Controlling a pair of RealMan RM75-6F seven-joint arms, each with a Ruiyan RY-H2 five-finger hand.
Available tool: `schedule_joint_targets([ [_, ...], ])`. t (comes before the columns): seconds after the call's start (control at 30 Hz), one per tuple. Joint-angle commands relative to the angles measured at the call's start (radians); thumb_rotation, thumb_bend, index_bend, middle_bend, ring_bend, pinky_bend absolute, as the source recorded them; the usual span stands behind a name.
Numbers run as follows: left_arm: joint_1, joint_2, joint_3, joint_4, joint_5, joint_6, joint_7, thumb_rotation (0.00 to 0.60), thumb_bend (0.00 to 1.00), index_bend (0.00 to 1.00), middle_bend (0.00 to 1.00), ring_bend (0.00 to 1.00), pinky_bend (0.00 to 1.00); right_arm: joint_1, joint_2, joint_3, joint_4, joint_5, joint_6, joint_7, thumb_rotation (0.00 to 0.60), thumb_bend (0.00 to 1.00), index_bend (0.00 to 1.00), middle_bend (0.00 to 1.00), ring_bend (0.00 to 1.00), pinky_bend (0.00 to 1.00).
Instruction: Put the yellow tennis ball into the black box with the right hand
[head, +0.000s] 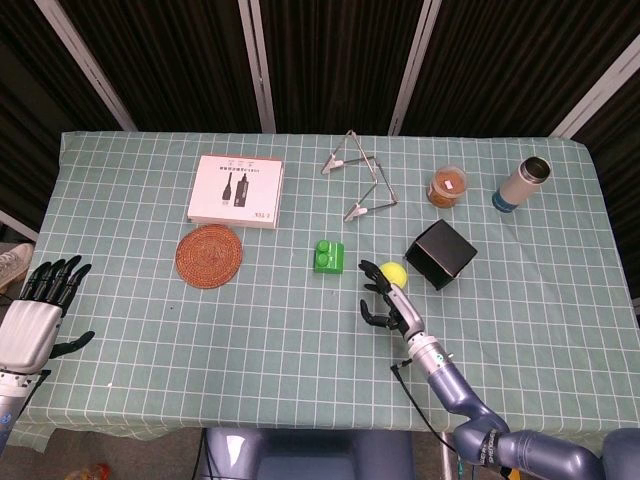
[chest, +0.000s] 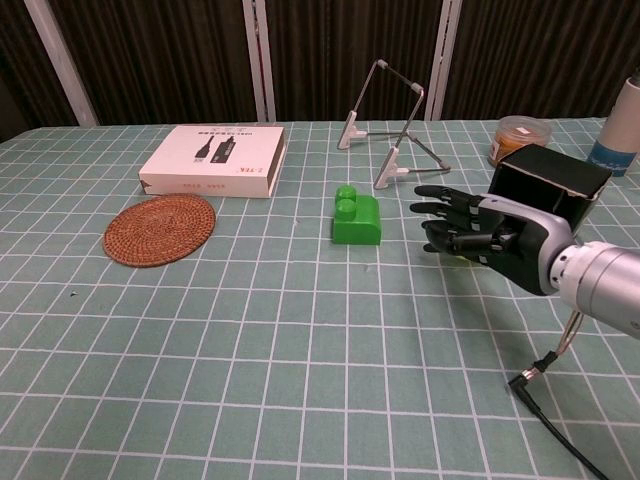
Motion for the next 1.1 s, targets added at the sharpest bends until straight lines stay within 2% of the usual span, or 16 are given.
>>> schedule_joint_targets([
  [0.03,-0.002,-0.001,-0.001,0.001,-0.004,-0.004,0.000,0.600,0.10,0.00,0.00,0.00,0.06,0.005,-0.007,0.004,0.022,0.001,-0.005,0.012,0.600,0.62,0.00,0.04,0.02,0.06],
  [0.47,-0.004,-0.005,-0.005,0.004,-0.019,-0.014,0.008,0.600,0.10,0.00,0.00,0.00,0.06,0.036,-0.010,0.018,0.123,-0.023,-0.013,0.045,0.600,0.62,0.00,0.03,0.00,0.00],
  [0.7,-0.004,-0.005,-0.004,-0.004,-0.022,-0.018,0.019,0.600,0.10,0.00,0.00,0.00,0.06,0.038,0.022,-0.005,0.142,-0.027,-0.041,0.042,0.600,0.62,0.00,0.03,0.00,0.00],
  [1.1,-0.006,-0.006,-0.001,-0.012,-0.020,-0.023,0.030,0.600,0.10,0.00,0.00,0.00,0.06,0.015,0.111,-0.040,0.111,0.005,-0.092,0.008,0.600,0.62,0.00,0.06,0.02,0.10],
])
